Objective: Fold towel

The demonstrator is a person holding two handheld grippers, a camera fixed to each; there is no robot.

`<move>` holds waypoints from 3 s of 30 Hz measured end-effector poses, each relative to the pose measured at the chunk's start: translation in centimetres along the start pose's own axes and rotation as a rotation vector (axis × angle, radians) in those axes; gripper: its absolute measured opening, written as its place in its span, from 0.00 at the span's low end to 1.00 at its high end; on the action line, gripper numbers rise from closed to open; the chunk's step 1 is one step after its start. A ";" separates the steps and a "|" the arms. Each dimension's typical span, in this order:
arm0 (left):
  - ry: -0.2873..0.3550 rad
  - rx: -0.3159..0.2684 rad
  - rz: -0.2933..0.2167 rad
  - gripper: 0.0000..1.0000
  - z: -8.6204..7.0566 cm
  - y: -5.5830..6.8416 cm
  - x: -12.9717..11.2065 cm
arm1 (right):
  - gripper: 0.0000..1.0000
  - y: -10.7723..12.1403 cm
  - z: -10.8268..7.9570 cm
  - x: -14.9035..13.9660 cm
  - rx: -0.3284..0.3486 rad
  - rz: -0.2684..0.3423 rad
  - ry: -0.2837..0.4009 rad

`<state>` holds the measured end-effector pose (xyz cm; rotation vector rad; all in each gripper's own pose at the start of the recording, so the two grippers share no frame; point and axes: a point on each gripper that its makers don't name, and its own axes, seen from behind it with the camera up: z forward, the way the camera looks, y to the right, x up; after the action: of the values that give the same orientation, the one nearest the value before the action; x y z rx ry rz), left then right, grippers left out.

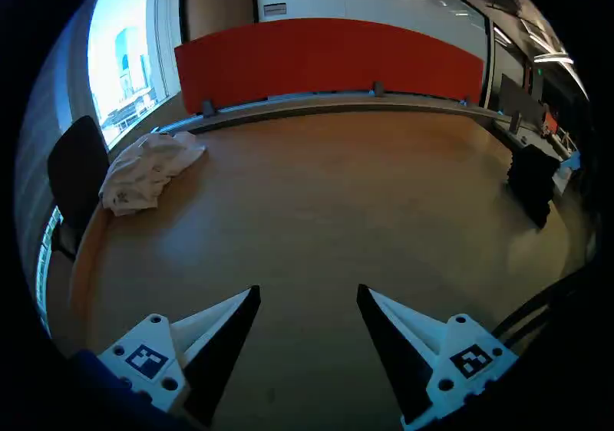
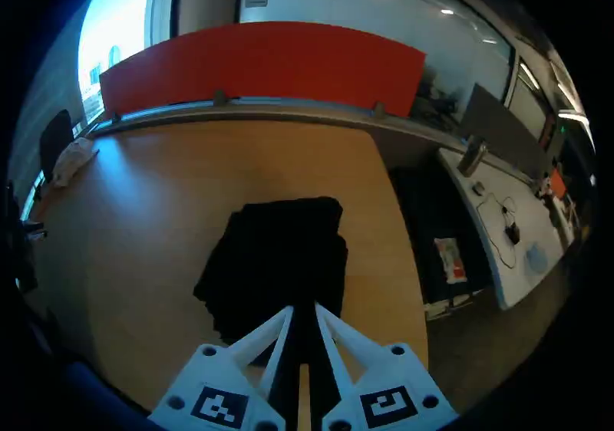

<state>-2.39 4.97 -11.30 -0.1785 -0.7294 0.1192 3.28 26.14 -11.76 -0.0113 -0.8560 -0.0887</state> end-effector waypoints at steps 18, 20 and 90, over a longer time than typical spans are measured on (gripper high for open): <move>-0.003 0.013 0.004 0.93 0.1 0.1 0.4 | 0.05 2.6 3.8 -4.3 -0.060 0.074 -0.090; -0.003 0.012 0.003 0.93 0.1 0.2 0.5 | 0.05 2.7 4.2 -4.5 -0.068 0.082 -0.098; 0.023 -0.001 0.002 0.93 0.1 -0.3 1.3 | 0.91 3.5 1.6 -4.1 -0.211 0.129 -0.007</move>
<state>-1.47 4.90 -10.36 -0.1813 -0.7067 0.1188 -0.35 29.98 -13.73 -0.2647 -0.8476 -0.0571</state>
